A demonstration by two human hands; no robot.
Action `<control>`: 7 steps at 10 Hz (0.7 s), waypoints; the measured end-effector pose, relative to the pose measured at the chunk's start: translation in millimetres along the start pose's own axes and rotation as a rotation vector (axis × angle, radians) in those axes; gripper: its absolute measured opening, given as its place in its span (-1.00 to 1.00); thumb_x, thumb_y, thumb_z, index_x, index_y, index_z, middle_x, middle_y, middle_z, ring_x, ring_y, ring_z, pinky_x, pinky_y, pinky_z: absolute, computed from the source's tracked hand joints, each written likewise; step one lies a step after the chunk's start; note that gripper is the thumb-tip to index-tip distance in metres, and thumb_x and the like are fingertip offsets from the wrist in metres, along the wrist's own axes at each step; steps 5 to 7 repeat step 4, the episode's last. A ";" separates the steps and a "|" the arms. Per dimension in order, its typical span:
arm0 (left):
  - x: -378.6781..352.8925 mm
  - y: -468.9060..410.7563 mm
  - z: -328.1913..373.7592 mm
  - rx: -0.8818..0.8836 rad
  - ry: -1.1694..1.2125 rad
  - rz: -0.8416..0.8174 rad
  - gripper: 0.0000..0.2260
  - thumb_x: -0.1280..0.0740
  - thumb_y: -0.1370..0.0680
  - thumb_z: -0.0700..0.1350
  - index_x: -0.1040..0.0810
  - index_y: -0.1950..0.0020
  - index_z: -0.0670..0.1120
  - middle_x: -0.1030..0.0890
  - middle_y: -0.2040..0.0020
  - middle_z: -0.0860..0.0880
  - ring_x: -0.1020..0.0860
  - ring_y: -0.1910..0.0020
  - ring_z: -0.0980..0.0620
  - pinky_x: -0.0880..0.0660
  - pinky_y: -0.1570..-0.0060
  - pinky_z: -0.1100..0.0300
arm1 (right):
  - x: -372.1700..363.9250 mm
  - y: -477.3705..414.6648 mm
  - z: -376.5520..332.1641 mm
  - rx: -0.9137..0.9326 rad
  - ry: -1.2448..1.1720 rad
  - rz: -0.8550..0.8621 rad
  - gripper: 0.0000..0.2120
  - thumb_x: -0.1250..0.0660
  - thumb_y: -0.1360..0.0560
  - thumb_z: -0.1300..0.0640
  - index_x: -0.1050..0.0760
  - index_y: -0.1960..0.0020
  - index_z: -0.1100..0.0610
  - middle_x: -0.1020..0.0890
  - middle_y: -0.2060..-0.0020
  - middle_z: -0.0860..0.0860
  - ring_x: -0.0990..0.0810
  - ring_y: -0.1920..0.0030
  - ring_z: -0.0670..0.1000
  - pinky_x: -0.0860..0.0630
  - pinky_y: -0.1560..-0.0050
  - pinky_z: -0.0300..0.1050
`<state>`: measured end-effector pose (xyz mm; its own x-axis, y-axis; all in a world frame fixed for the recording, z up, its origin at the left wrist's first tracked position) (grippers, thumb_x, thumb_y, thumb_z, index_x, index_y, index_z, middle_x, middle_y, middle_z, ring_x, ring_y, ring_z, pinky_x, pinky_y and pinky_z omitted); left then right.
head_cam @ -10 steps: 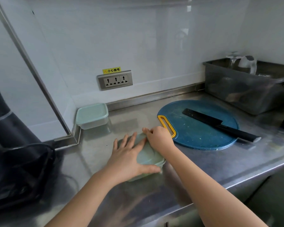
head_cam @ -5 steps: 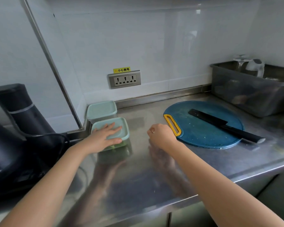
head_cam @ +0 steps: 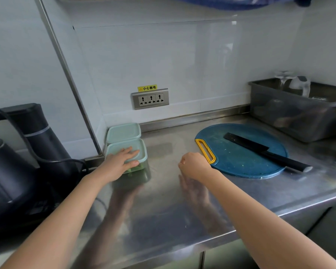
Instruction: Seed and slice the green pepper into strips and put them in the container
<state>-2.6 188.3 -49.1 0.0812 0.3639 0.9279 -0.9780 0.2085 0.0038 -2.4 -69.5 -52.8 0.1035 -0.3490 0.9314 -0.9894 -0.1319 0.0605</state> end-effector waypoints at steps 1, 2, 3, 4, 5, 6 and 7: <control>3.2 3.5 0.4 0.027 0.008 -0.015 -0.53 -0.17 -0.59 0.08 -0.19 -0.49 0.08 -0.06 -0.54 0.00 0.05 -0.53 0.01 0.08 -0.48 -0.05 | 0.5 1.1 1.7 0.004 0.012 -0.008 -0.75 -0.13 -0.56 0.15 -0.53 -0.08 0.23 -0.61 0.04 0.15 -0.51 0.15 0.09 -0.45 0.15 -0.12; 5.3 3.7 -0.5 0.034 -0.010 -0.023 -0.52 -0.17 -0.58 0.09 -0.18 -0.49 0.09 -0.05 -0.55 0.00 0.06 -0.53 0.01 0.08 -0.48 -0.08 | 1.8 -0.3 3.7 0.024 0.013 -0.010 -0.74 -0.14 -0.56 0.14 -0.54 -0.09 0.22 -0.62 0.02 0.14 -0.51 0.15 0.08 -0.45 0.15 -0.13; 6.9 6.3 4.3 0.055 -0.009 -0.052 -0.51 -0.18 -0.58 0.09 -0.18 -0.49 0.08 -0.07 -0.54 -0.01 0.03 -0.53 0.01 0.06 -0.48 -0.04 | 4.0 0.1 2.1 0.036 0.037 -0.075 -0.73 -0.15 -0.54 0.14 -0.54 -0.08 0.24 -0.62 0.01 0.15 -0.52 0.13 0.09 -0.46 0.14 -0.11; 19.2 11.5 13.2 0.040 0.017 0.056 -0.48 -0.25 -0.56 0.08 -0.23 -0.49 0.03 -0.18 -0.52 -0.03 -0.12 -0.50 0.02 -0.04 -0.43 0.14 | 16.1 -0.7 0.4 0.060 0.028 -0.069 -0.70 -0.17 -0.53 0.12 -0.56 -0.12 0.25 -0.62 -0.05 0.16 -0.57 0.01 0.13 -0.53 0.03 -0.07; 19.2 11.5 13.2 0.040 0.017 0.056 -0.48 -0.25 -0.56 0.08 -0.23 -0.49 0.03 -0.18 -0.52 -0.03 -0.12 -0.50 0.02 -0.04 -0.43 0.14 | 16.1 -0.7 0.4 0.060 0.028 -0.069 -0.70 -0.17 -0.53 0.12 -0.56 -0.12 0.25 -0.62 -0.05 0.16 -0.57 0.01 0.13 -0.53 0.03 -0.07; 19.2 11.5 13.2 0.040 0.017 0.056 -0.48 -0.25 -0.56 0.08 -0.23 -0.49 0.03 -0.18 -0.52 -0.03 -0.12 -0.50 0.02 -0.04 -0.43 0.14 | 16.1 -0.7 0.4 0.060 0.028 -0.069 -0.70 -0.17 -0.53 0.12 -0.56 -0.12 0.25 -0.62 -0.05 0.16 -0.57 0.01 0.13 -0.53 0.03 -0.07; 19.2 11.5 13.2 0.040 0.017 0.056 -0.48 -0.25 -0.56 0.08 -0.23 -0.49 0.03 -0.18 -0.52 -0.03 -0.12 -0.50 0.02 -0.04 -0.43 0.14 | 16.1 -0.7 0.4 0.060 0.028 -0.069 -0.70 -0.17 -0.53 0.12 -0.56 -0.12 0.25 -0.62 -0.05 0.16 -0.57 0.01 0.13 -0.53 0.03 -0.07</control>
Point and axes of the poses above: each hand's wrist, its own y-axis away from the middle knuckle, its own x-axis out of the back of the hand, z = x × y, the point moved 1 cm from there along -y, towards the middle knuckle
